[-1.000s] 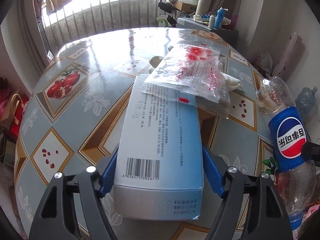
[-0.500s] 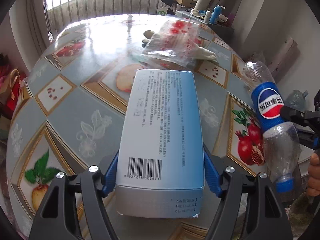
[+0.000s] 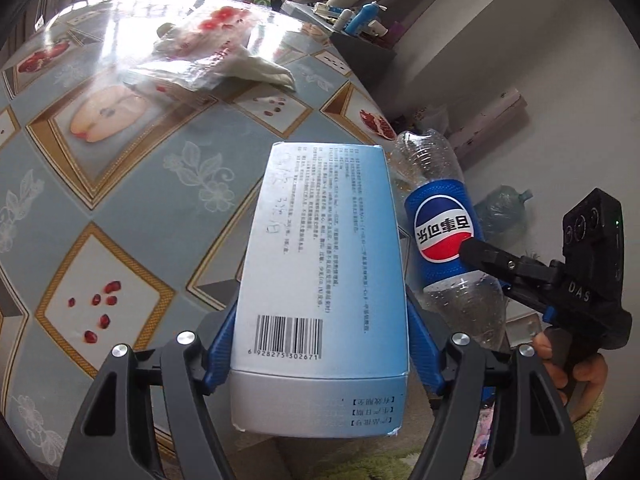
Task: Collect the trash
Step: 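Carry the white box and Pepsi bottle over the blue wastebasket with both tools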
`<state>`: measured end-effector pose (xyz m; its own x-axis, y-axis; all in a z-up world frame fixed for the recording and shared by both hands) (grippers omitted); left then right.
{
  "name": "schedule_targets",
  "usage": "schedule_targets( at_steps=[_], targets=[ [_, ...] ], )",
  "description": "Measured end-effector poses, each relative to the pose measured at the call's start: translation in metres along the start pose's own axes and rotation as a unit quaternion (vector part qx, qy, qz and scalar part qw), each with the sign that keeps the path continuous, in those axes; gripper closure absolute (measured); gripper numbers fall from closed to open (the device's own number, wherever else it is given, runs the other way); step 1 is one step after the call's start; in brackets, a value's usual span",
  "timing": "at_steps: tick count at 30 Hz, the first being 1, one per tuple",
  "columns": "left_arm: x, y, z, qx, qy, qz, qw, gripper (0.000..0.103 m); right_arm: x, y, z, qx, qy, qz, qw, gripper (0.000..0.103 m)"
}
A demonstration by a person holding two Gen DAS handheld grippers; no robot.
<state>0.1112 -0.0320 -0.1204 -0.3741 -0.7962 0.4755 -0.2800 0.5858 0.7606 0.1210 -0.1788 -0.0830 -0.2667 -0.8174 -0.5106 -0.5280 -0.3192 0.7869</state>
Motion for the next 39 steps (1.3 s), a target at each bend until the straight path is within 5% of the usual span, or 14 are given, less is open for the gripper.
schedule_targets(
  at_steps=[5,25,34,39],
  targets=[
    [0.005,0.003,-0.001,-0.005,-0.001,0.025,0.9997,0.028,-0.004,-0.007,-0.001,0.004,0.007,0.003,1.0,0.046],
    [0.018,-0.037,-0.029,-0.008,-0.124,-0.091,0.988,0.021,0.011,-0.001,0.002,0.001,-0.001,0.006,1.0,0.045],
    [-0.025,-0.022,-0.053,0.039,-0.023,-0.136,0.9896,0.021,0.017,0.0,0.004,0.0,-0.004,0.004,1.0,0.045],
    [-0.043,-0.005,-0.061,0.06,0.043,-0.123,0.9896,0.021,0.019,0.001,0.004,-0.002,-0.005,0.002,1.0,0.045]
  ],
)
Point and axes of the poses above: each gripper's, at about its wrist camera, not at the fingertips, and y roughly against the way its jaws point, x to its right, z to its underside, the point moved 6 cm from there along -y, roughly the way its jaws point, and after that the axes turned 2 degrees about -y, right-handed, at the moved point
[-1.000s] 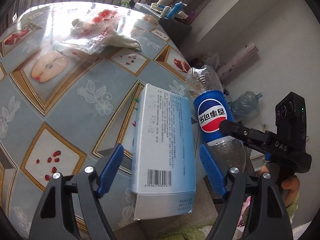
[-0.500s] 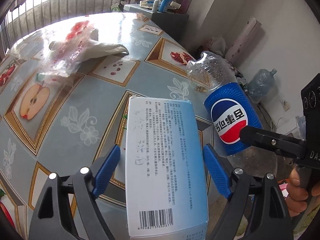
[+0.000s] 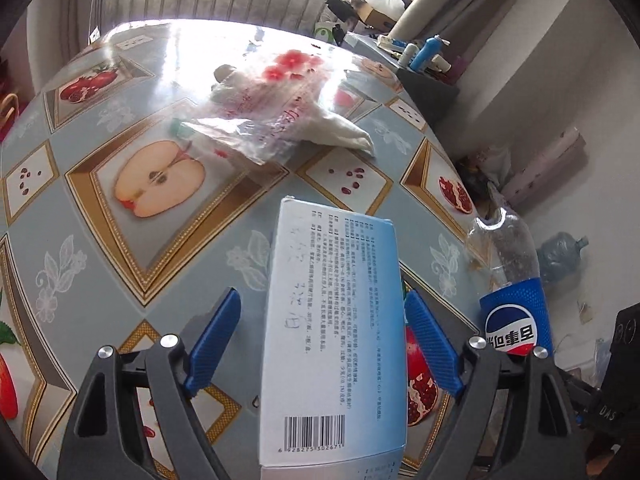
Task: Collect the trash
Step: 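Carry the white box and Pepsi bottle over the blue wastebasket with both tools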
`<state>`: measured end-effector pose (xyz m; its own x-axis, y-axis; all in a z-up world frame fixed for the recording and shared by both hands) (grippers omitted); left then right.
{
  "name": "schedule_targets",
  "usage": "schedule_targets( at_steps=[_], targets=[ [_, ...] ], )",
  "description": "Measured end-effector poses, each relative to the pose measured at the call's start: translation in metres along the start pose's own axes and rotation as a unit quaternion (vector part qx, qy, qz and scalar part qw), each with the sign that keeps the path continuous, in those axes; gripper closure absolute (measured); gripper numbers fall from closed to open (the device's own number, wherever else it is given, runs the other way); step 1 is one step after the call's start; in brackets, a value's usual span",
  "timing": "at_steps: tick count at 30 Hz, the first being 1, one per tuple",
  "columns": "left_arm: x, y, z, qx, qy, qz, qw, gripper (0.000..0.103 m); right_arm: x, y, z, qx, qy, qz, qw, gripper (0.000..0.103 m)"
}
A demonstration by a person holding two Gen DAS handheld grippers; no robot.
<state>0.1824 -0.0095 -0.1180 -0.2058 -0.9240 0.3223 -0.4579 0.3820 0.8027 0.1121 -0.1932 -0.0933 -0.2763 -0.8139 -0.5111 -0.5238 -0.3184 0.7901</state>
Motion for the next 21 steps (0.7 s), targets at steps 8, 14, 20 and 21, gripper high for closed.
schedule_targets(
  at_steps=[8,14,20,21],
  targets=[
    [-0.001,0.014,0.028,-0.047,-0.011,0.029,0.9984,0.02,0.003,0.005,0.001,-0.004,-0.007,0.001,1.0,0.044],
    [0.016,0.023,0.051,-0.076,-0.017,0.085,0.9933,0.02,0.003,0.005,0.002,-0.005,-0.009,0.0,1.0,0.044],
    [0.025,0.026,0.048,-0.063,-0.035,0.079,0.9943,0.02,-0.003,0.003,0.004,-0.008,-0.002,-0.003,1.0,0.044],
    [0.025,0.026,0.045,-0.053,-0.044,0.063,0.9956,0.02,-0.003,0.003,0.005,-0.008,-0.001,-0.002,1.0,0.044]
  ],
)
Point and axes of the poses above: each gripper's, at about its wrist camera, not at the fingertips, and y roughly against the way its jaws point, x to its right, z to its underside, the point moved 6 cm from there along -y, roughly the way its jaws point, and after that the axes turned 2 degrees about -y, right-handed, at the moved point
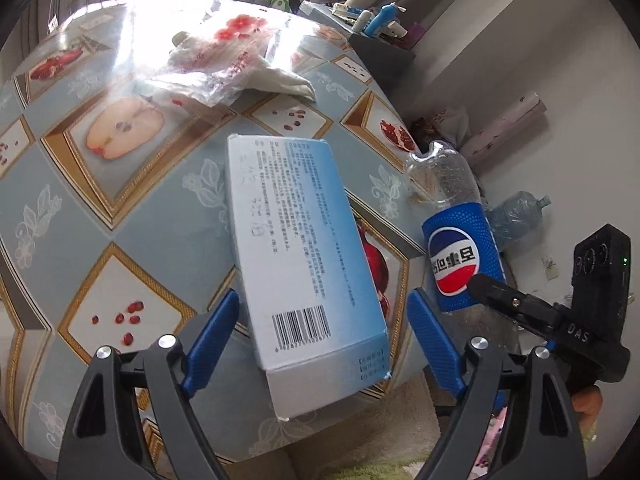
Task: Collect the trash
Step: 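Carry the white box and Pepsi bottle over the blue wastebasket with both tools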
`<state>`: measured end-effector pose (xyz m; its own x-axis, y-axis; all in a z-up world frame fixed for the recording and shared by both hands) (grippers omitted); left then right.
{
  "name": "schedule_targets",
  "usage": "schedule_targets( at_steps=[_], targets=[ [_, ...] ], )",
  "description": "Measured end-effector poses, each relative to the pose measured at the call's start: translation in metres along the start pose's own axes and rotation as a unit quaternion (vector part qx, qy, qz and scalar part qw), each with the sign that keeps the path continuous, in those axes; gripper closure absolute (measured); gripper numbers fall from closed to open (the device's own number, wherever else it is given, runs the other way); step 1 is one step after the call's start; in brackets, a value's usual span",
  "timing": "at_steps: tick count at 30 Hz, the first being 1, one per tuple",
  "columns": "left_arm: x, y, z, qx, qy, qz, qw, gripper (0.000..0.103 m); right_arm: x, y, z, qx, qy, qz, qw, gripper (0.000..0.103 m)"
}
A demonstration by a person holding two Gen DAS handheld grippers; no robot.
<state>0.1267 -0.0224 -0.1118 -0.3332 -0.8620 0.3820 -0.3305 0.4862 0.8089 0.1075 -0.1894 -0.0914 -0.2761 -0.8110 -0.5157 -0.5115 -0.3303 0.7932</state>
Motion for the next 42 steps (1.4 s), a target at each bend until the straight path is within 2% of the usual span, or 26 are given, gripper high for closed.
schedule_targets(
  at_steps=[2,6,9,16,22,42],
  targets=[
    [0.001,-0.003,-0.006,0.012,-0.019,-0.03,0.9993,0.019,0.0,-0.001,0.0,0.0,0.0,0.0,1.0,0.044],
    [0.004,-0.018,-0.013,0.008,-0.047,-0.062,0.9969,0.018,0.0,-0.001,0.002,-0.002,0.003,-0.002,1.0,0.044],
    [0.009,-0.024,-0.016,0.018,-0.072,-0.088,0.9934,0.018,0.0,-0.002,0.002,-0.004,0.008,0.0,1.0,0.044],
    [0.01,-0.036,-0.016,0.025,-0.106,-0.129,0.9856,0.018,-0.005,-0.008,0.001,-0.007,0.018,0.022,1.0,0.043],
    [0.007,-0.041,-0.02,0.033,-0.109,-0.14,0.9836,0.018,-0.007,-0.015,0.001,-0.01,0.022,0.037,0.999,0.043],
    [0.009,-0.037,-0.023,0.051,-0.119,-0.161,0.9784,0.025,-0.005,-0.014,0.001,-0.005,0.028,0.044,0.999,0.044]
  ],
)
Point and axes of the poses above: each gripper's, at about its wrist camera, not at the fingertips, and y roughly against the way its jaws point, x to its right, z to its underside, the point moved 6 cm from there along -y, roughly the way its jaws point, and after that the axes turned 2 degrees about -y, right-handed, at the moved point
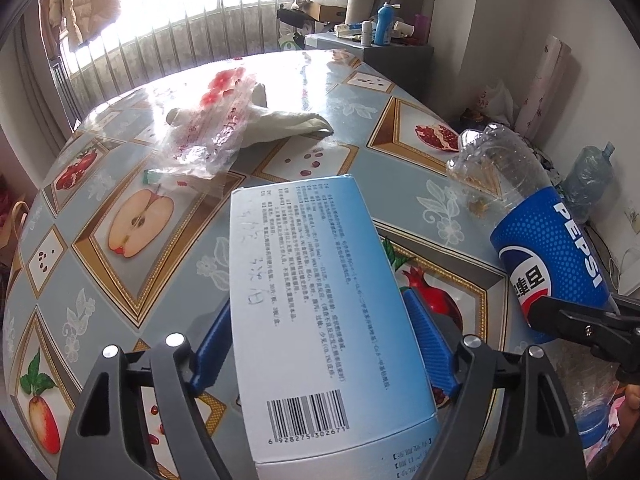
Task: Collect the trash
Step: 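Carry the white box and Pepsi bottle over the blue wastebasket with both tools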
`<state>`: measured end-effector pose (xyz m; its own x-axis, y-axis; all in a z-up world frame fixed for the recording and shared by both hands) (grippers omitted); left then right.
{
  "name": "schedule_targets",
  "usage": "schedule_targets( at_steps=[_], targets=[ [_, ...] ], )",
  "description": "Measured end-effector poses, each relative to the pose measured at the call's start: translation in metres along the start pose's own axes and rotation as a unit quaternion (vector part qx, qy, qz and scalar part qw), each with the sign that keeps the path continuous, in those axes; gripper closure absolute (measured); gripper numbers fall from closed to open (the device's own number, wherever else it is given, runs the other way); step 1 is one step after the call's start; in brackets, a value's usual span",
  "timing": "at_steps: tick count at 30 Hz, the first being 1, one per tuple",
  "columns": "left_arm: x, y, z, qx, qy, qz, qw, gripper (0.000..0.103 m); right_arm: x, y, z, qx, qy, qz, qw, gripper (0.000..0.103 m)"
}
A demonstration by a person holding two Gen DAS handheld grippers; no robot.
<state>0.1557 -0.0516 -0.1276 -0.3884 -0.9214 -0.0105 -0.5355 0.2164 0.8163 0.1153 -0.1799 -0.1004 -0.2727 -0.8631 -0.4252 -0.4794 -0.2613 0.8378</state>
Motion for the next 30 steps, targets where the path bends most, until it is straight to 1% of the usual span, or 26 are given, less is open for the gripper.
schedule_targets(
  at_steps=[9,20,26,30],
  targets=[
    [0.005,0.01,0.004,0.01,0.001,-0.004,0.9999,0.027,-0.001,0.002,-0.002,0.005,0.001,0.0,1.0,0.045],
    [0.0,0.026,0.0,0.03,0.005,-0.001,0.9995,0.028,-0.003,0.009,-0.006,0.017,0.001,-0.013,1.0,0.045],
    [-0.001,0.046,-0.01,0.051,0.005,0.006,0.9987,0.028,-0.002,0.02,-0.012,0.034,-0.009,-0.024,0.999,0.045],
    [0.005,0.063,-0.021,0.072,-0.002,0.017,0.9973,0.028,0.001,0.035,-0.015,0.058,-0.014,-0.028,0.998,0.045]
  ],
)
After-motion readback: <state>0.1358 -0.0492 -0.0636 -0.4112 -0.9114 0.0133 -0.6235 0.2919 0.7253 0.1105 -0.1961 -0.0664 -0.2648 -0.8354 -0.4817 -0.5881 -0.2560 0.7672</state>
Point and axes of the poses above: each gripper's, at about its wrist camera, not at the fingertips, and y roughly against the way its jaws point, x to its right, z to its underside, the point moved 6 cm from there along -y, roughly the way its jaws point, and after that the axes turned 2 degrees about -y, right-handed, at the moved point
